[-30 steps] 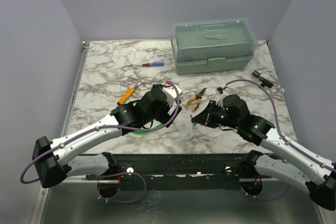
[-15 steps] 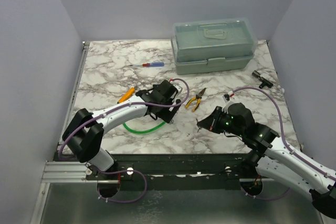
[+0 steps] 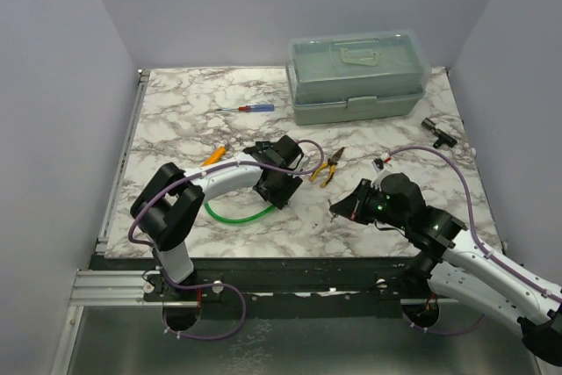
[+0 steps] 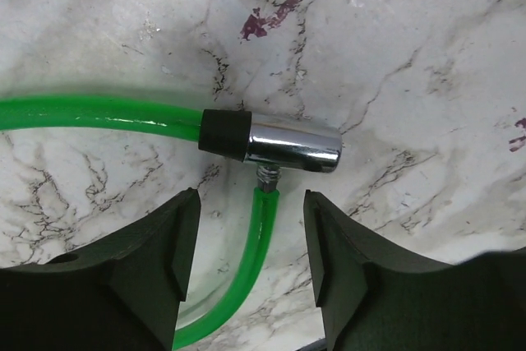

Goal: Unlock with the key

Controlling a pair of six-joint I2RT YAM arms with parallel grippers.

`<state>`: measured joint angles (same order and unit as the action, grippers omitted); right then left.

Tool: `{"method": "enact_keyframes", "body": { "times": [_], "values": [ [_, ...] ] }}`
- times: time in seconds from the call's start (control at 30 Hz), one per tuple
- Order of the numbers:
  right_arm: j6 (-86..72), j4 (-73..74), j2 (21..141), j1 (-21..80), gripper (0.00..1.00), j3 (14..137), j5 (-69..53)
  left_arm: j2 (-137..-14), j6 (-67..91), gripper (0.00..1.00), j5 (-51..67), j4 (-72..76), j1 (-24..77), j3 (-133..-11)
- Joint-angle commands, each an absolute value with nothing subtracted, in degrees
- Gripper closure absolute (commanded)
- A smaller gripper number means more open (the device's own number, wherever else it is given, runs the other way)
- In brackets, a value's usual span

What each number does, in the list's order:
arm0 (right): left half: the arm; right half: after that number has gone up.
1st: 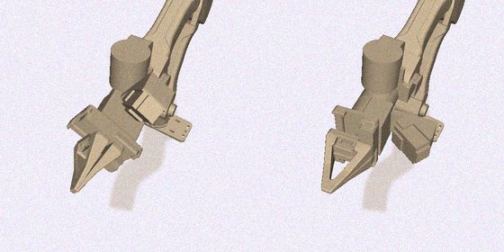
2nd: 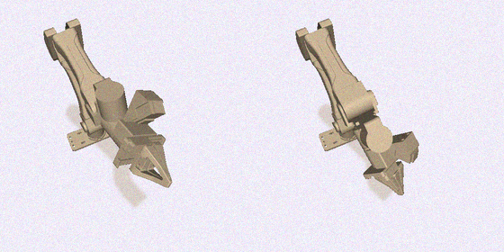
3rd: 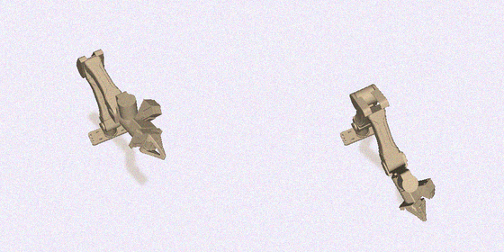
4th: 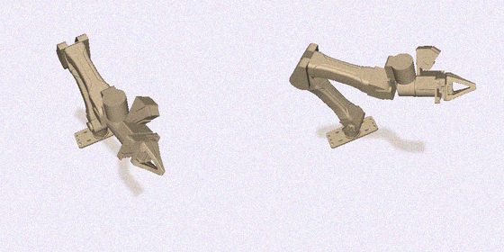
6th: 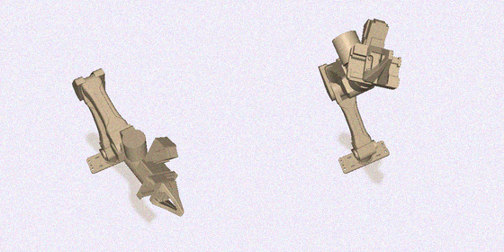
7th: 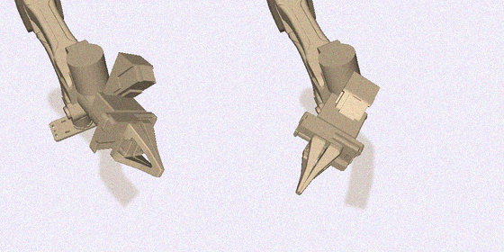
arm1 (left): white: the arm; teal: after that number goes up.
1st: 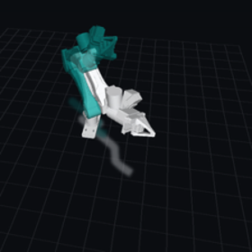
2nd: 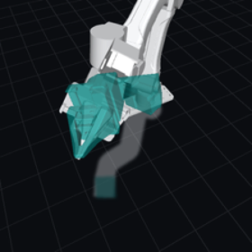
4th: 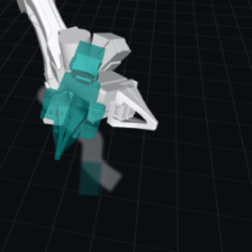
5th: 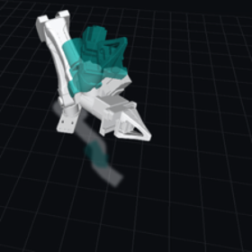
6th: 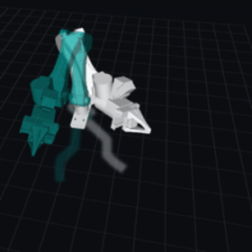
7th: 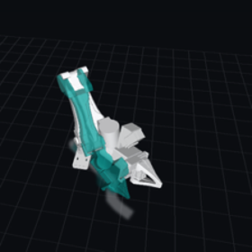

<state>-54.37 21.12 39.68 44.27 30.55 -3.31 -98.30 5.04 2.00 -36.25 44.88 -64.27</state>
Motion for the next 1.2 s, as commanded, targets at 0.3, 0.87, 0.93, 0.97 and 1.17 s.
{"method": "enact_keyframes", "body": {
  "times": [0.3, 0.87, 0.93, 0.97, 1.17],
  "values": [
    [-52.58, 21.50, 38.47, 44.56, 1.00, 30.18, -3.50, -102.57, 4.51, 0.52, 6.27, -37.10, 42.78, -67.19],
    [-52.14, 21.01, 39.72, 44.56, 1.00, 30.67, -3.95, -105.17, 5.60, 0.64, 7.67, -36.75, 42.76, -67.83],
    [-52.12, 20.94, 39.68, 44.56, 1.00, 30.59, -3.95, -105.36, 5.80, 0.64, 8.16, -36.54, 42.80, -67.77],
    [-52.12, 20.96, 39.64, 44.54, 1.00, 30.59, -3.96, -105.46, 5.87, 0.64, 8.48, -36.31, 42.77, -67.76],
    [-52.45, 21.00, 39.08, 44.56, 1.00, 30.08, -4.11, -105.26, 6.61, 0.68, 10.66, -34.62, 42.87, -66.95]
  ]
}}
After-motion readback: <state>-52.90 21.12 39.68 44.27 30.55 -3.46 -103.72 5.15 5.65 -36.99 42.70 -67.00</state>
